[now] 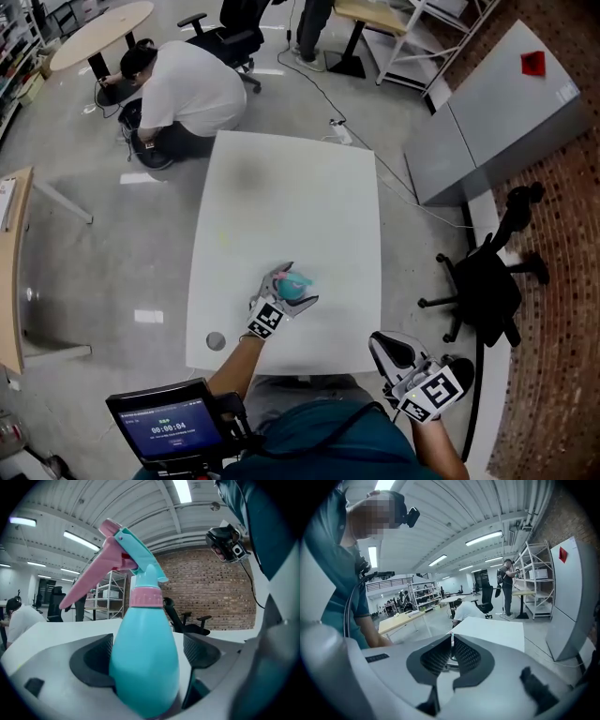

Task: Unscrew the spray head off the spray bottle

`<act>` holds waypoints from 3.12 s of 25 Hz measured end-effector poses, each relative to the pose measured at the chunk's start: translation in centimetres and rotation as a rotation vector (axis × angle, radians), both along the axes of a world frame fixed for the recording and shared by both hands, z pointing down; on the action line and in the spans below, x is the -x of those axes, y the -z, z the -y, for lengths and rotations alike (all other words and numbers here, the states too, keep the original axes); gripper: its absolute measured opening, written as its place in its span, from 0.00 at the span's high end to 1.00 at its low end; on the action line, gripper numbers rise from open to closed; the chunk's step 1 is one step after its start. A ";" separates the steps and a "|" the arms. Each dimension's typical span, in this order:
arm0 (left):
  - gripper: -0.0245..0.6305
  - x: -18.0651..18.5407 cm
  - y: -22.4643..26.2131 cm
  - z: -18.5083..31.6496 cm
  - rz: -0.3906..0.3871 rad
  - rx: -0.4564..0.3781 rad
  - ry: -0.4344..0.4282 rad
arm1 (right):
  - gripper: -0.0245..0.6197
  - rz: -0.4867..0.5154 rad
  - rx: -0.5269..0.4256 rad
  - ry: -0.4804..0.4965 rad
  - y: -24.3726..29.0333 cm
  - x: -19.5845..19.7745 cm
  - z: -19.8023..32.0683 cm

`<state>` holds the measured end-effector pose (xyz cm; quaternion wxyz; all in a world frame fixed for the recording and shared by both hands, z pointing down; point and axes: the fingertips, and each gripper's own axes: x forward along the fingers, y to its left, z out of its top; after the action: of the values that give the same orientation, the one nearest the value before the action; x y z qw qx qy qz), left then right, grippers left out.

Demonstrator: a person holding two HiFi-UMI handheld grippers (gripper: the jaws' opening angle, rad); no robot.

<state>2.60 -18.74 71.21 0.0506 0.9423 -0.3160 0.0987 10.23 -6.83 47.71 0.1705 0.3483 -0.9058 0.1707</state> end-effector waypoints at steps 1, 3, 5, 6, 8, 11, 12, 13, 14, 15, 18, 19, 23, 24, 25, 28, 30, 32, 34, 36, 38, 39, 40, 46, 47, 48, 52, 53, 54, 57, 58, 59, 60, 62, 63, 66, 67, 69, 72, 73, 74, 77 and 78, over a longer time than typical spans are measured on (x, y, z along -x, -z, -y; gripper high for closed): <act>0.27 -0.7 -0.1 0.5 0.005 -0.009 -0.015 | 0.96 -0.006 0.012 0.007 -0.4 0.2 0.7; 0.28 -1.8 -0.3 0.7 0.010 -0.025 -0.023 | 0.96 -0.021 0.031 0.024 -1.1 0.6 1.3; 0.30 -2.2 -0.1 0.4 0.002 -0.020 -0.004 | 0.96 -0.032 0.042 0.038 -1.3 0.9 1.3; 0.32 -2.3 0.0 0.1 -0.004 -0.005 0.008 | 0.96 -0.035 0.046 0.044 -1.4 1.1 1.2; 0.34 -2.3 0.2 -0.1 -0.016 0.048 0.022 | 0.96 -0.035 0.058 0.056 -1.4 1.2 1.3; 0.37 -2.4 1.5 0.2 -0.049 0.134 0.012 | 0.96 -0.035 0.076 0.075 -2.0 1.3 1.8; 0.37 -2.4 2.3 0.3 -0.055 0.143 0.002 | 0.96 -0.033 0.075 0.085 -2.2 1.5 2.1; 0.37 -2.3 3.2 0.3 -0.058 0.145 -0.006 | 0.96 -0.029 0.066 0.099 -2.4 1.8 2.5; 0.37 -2.2 4.3 0.4 -0.059 0.149 -0.011 | 0.96 -0.024 0.045 0.118 -2.3 2.2 3.2; 0.37 -2.2 5.5 0.5 -0.056 0.156 -0.017 | 0.96 -0.021 0.015 0.139 -1.9 2.6 4.0; 0.37 -2.4 9.5 0.2 -0.021 0.187 -0.045 | 0.87 -0.022 -0.105 0.183 0.8 4.1 7.0; 0.37 -2.4 10.9 0.0 -0.004 0.197 -0.055 | 0.80 -0.026 -0.140 0.191 1.9 4.5 7.9; 0.37 -2.1 16.8 -1.4 0.065 0.206 -0.082 | 0.71 -0.017 -0.217 0.268 5.8 7.0 9.2; 0.37 -2.0 18.2 -1.7 0.085 0.197 -0.082 | 0.71 -0.017 -0.222 0.293 6.4 7.7 9.1; 0.37 -2.0 19.3 -2.1 0.109 0.186 -0.084 | 0.71 -0.019 -0.225 0.316 6.8 8.4 8.9; 0.37 -2.3 21.7 -2.8 0.179 0.149 -0.092 | 0.71 -0.018 -0.222 0.371 7.4 10.2 8.3; 0.37 -2.7 22.9 -3.0 0.207 0.124 -0.092 | 0.71 -0.029 -0.217 0.388 7.2 10.9 7.9; 0.37 -3.1 23.9 -3.1 0.220 0.099 -0.095 | 0.71 0.000 -0.237 0.377 7.7 11.3 7.7; 0.37 -3.5 24.7 -3.4 0.196 0.089 -0.117 | 0.71 0.048 -0.260 0.363 8.7 11.3 7.5; 0.37 -4.1 25.7 -4.3 0.129 0.102 -0.168 | 0.73 0.098 -0.267 0.371 9.9 11.2 6.8; 0.37 -4.9 27.0 -5.9 0.037 0.134 -0.245 | 0.74 0.133 -0.265 0.408 10.9 11.2 5.7; 0.37 -5.3 27.6 -6.7 -0.008 0.149 -0.286 | 0.74 0.149 -0.260 0.435 11.3 11.2 5.1; 0.37 -5.6 28.1 -7.4 -0.044 0.161 -0.324 | 0.74 0.164 -0.248 0.463 11.7 11.3 4.5; 0.38 -6.4 29.6 -10.0 -0.043 0.145 -0.510 | 0.76 0.248 -0.182 0.696 13.1 11.2 2.0; 0.38 -6.5 29.7 -10.3 -0.037 0.147 -0.530 | 0.76 0.255 -0.164 0.740 13.1 11.1 1.7; 0.38 -6.5 29.8 -10.3 -0.036 0.153 -0.530 | 0.76 0.256 -0.151 0.771 13.1 10.9 1.6; 0.37 -6.0 29.4 -7.5 0.036 0.130 -0.359 | 0.76 0.173 -0.277 0.687 13.1 11.1 3.5; 0.37 -5.8 29.2 -6.8 0.078 0.102 -0.313 | 0.76 0.130 -0.324 0.632 13.0 11.1 4.0; 0.37 -5.8 29.1 -6.3 0.119 0.071 -0.275 | 0.75 0.075 -0.355 0.579 12.8 11.0 4.3; 0.37 -6.0 29.1 -5.4 0.189 0.005 -0.196 | 0.73 -0.110 -0.382 0.457 11.9 10.0 5.0; 0.37 -6.1 29.2 -5.2 0.197 -0.006 -0.176 | 0.72 -0.162 -0.390 0.422 11.8 9.5 5.2; 0.37 -6.1 29.3 -4.9 0.203 -0.015 -0.157 | 0.71 -0.201 -0.402 0.385 11.9 9.2 5.4; 0.37 -6.0 29.3 -4.7 0.205 -0.020 -0.140 | 0.69 -0.231 -0.418 0.349 12.1 8.8 5.6; 0.37 -5.6 29.6 -4.0 0.193 -0.020 -0.110 | 0.65 -0.246 -0.445 0.283 12.8 8.1 5.9; 0.37 -5.3 29.8 -3.7 0.184 -0.020 -0.096 | 0.64 -0.225 -0.446 0.255 13.2 7.9 6.0; 0.37 -4.8 30.4 -3.1 0.172 -0.024 -0.073 | 0.64 -0.134 -0.408 0.191 14.0 7.5 6.3; 0.37 -4.9 30.5 -3.1 0.175 -0.027 -0.072 | 0.64 -0.115 -0.392 0.182 14.0 7.5 6.3; 0.37 -5.0 30.7 -3.2 0.180 -0.034 -0.075 | 0.70 -0.072 -0.339 0.173 14.1 7.7 6.2; 0.37 -5.2 31.2 -3.5 0.168 -0.049 -0.091 | 0.75 -0.039 -0.275 0.182 14.3 7.3 5.8; 0.37 -5.3 31.3 -3.6 0.165 -0.054 -0.101 | 0.75 -0.041 -0.270 0.191 14.4 7.1 5.7; 0.37 -5.5 31.4 -3.8 0.163 -0.057 -0.113 | 0.76 -0.036 -0.270 0.199 14.5 7.0 5.7; 0.37 -5.9 31.8 -4.5 0.123 -0.044 -0.173 | 0.76 -0.008 -0.284 0.245 15.2 7.3 5.3; 0.37 -6.0 32.0 -4.8 0.102 -0.036 -0.199 | 0.76 -0.007 -0.297 0.272 15.5 7.4 5.1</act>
<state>8.65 -13.93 39.19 0.0074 0.9635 -0.2250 0.1452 2.87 -11.93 32.23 0.1419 0.2445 -0.9592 0.0095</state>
